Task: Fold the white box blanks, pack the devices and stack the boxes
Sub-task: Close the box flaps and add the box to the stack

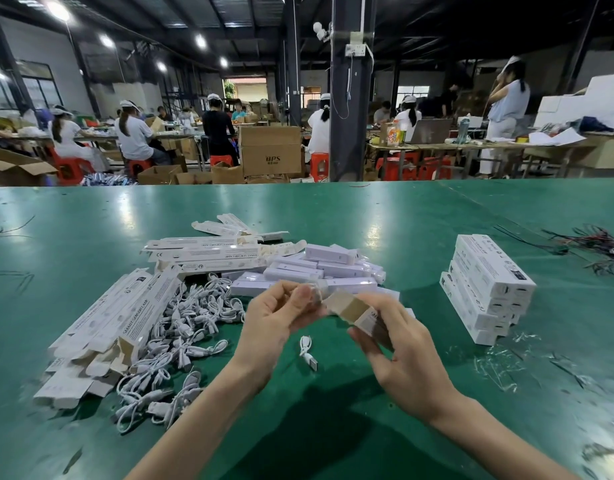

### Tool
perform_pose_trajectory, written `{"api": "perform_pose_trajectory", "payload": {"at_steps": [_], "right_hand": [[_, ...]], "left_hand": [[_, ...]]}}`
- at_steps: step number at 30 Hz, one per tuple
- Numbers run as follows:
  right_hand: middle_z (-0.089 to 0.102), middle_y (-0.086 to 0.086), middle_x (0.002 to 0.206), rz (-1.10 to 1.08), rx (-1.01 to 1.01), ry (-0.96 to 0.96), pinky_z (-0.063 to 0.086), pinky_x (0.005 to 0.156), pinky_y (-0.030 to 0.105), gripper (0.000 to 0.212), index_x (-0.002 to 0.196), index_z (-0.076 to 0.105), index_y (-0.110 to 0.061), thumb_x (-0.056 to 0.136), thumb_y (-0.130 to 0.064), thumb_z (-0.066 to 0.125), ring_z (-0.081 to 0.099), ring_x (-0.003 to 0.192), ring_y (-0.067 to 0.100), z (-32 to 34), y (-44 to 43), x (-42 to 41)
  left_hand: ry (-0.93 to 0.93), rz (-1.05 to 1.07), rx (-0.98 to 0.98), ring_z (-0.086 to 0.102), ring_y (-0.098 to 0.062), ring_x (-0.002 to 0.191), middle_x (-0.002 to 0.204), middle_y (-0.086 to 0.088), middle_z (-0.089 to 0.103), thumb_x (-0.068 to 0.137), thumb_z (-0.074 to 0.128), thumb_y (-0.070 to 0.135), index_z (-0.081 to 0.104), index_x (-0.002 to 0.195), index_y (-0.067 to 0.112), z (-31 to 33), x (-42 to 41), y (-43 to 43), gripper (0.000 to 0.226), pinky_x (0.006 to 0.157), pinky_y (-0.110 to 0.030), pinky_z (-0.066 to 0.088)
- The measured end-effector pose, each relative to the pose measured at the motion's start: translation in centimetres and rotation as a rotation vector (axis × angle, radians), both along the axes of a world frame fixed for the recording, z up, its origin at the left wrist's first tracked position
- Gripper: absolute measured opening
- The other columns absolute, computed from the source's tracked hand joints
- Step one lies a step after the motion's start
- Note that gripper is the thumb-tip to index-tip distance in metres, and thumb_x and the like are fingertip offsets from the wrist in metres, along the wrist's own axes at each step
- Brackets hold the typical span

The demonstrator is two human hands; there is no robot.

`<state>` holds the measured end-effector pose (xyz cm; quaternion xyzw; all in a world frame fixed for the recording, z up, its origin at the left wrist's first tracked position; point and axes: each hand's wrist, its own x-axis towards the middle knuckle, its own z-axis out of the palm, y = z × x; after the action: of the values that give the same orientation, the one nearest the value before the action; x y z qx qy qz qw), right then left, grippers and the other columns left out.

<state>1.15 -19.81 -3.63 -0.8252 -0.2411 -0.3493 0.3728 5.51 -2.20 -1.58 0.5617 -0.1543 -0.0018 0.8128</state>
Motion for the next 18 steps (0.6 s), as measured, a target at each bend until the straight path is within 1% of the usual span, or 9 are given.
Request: {"api": "perform_pose_trajectory", "payload": {"at_steps": [2, 3, 5, 7, 8, 10, 12, 15, 18], "right_hand": [[0.054, -0.009, 0.094, -0.098, -0.015, -0.013, 0.049, 0.067, 0.038, 0.032, 0.112, 0.057, -0.011, 0.084, -0.004, 0.068, 0.051, 0.078, 0.011, 0.2, -0.4, 0.2], [0.053, -0.009, 0.094, -0.136, -0.032, -0.012, 0.049, 0.063, 0.043, 0.033, 0.112, 0.057, -0.009, 0.083, -0.002, 0.069, 0.051, 0.077, 0.016, 0.3, -0.6, 0.3], [0.053, -0.007, 0.095, -0.187, -0.084, -0.004, 0.050, 0.059, 0.045, 0.036, 0.113, 0.057, -0.008, 0.081, 0.001, 0.070, 0.053, 0.075, 0.023, 0.4, -0.9, 0.4], [0.059, 0.000, 0.097, -0.208, -0.142, 0.022, 0.051, 0.060, 0.045, 0.039, 0.115, 0.058, -0.007, 0.079, 0.002, 0.070, 0.056, 0.076, 0.029, 0.4, -0.9, 0.5], [0.061, 0.004, 0.098, -0.205, -0.166, 0.030, 0.051, 0.062, 0.045, 0.039, 0.116, 0.059, -0.006, 0.079, 0.002, 0.070, 0.058, 0.078, 0.030, 0.3, -0.8, 0.5], [0.063, 0.006, 0.098, -0.194, -0.207, 0.008, 0.050, 0.066, 0.040, 0.039, 0.115, 0.061, -0.006, 0.078, 0.002, 0.071, 0.058, 0.080, 0.025, 0.2, -0.5, 0.4], [0.064, 0.005, 0.097, -0.182, -0.231, -0.003, 0.045, 0.066, 0.030, 0.039, 0.113, 0.062, -0.007, 0.077, 0.003, 0.072, 0.055, 0.080, 0.020, 0.2, -0.2, 0.4], [0.062, 0.002, 0.096, -0.168, -0.246, 0.017, 0.041, 0.067, 0.024, 0.040, 0.114, 0.062, -0.008, 0.077, 0.004, 0.071, 0.054, 0.080, 0.019, 0.2, -0.2, 0.3], [0.062, 0.003, 0.095, -0.175, -0.298, 0.016, 0.041, 0.068, 0.024, 0.041, 0.114, 0.062, -0.007, 0.076, 0.004, 0.071, 0.058, 0.081, 0.023, 0.3, -0.1, 0.1]], "left_hand": [[-0.193, 0.170, 0.189, 0.070, -0.021, 0.082, 0.084, -0.007, 0.073, 0.081, 0.064, 0.026, 0.064, 0.091, 0.006, 0.1, 0.1, 0.5, 0.022, 0.079, -0.025, 0.056], [-0.279, 0.215, 0.229, 0.069, -0.021, 0.082, 0.085, -0.007, 0.072, 0.082, 0.065, 0.027, 0.061, 0.093, 0.008, 0.1, 0.1, 0.6, 0.023, 0.079, -0.025, 0.055], [-0.419, 0.231, 0.225, 0.068, -0.020, 0.086, 0.090, -0.008, 0.070, 0.084, 0.069, 0.029, 0.057, 0.096, 0.019, 0.1, -0.3, 0.5, 0.019, 0.080, -0.025, 0.054], [-0.589, 0.256, 0.292, 0.068, -0.017, 0.088, 0.096, 0.000, 0.070, 0.086, 0.070, 0.034, 0.057, 0.095, 0.035, 0.1, -0.8, 0.1, 0.015, 0.081, -0.024, 0.053], [-0.678, 0.281, 0.350, 0.068, -0.015, 0.089, 0.099, 0.005, 0.070, 0.085, 0.070, 0.033, 0.058, 0.094, 0.038, 0.0, -1.0, -0.1, 0.015, 0.082, -0.025, 0.054], [-0.837, 0.343, 0.452, 0.067, -0.015, 0.092, 0.102, 0.011, 0.068, 0.083, 0.072, 0.026, 0.063, 0.092, 0.028, -0.2, -1.2, -0.4, 0.013, 0.084, -0.023, 0.052], [-0.938, 0.407, 0.531, 0.064, -0.017, 0.091, 0.101, 0.011, 0.068, 0.078, 0.078, 0.016, 0.068, 0.085, 0.014, -0.5, -1.1, -0.4, 0.012, 0.083, -0.022, 0.049], [-0.936, 0.455, 0.584, 0.062, -0.015, 0.089, 0.097, 0.003, 0.068, 0.073, 0.080, 0.003, 0.071, 0.078, 0.005, -0.8, -1.1, -0.4, 0.010, 0.080, -0.019, 0.049], [-0.893, 0.445, 0.556, 0.062, -0.004, 0.088, 0.093, -0.007, 0.063, 0.071, 0.077, -0.012, 0.074, 0.084, 0.001, -1.0, -1.3, -0.6, 0.019, 0.078, -0.012, 0.051]]}}
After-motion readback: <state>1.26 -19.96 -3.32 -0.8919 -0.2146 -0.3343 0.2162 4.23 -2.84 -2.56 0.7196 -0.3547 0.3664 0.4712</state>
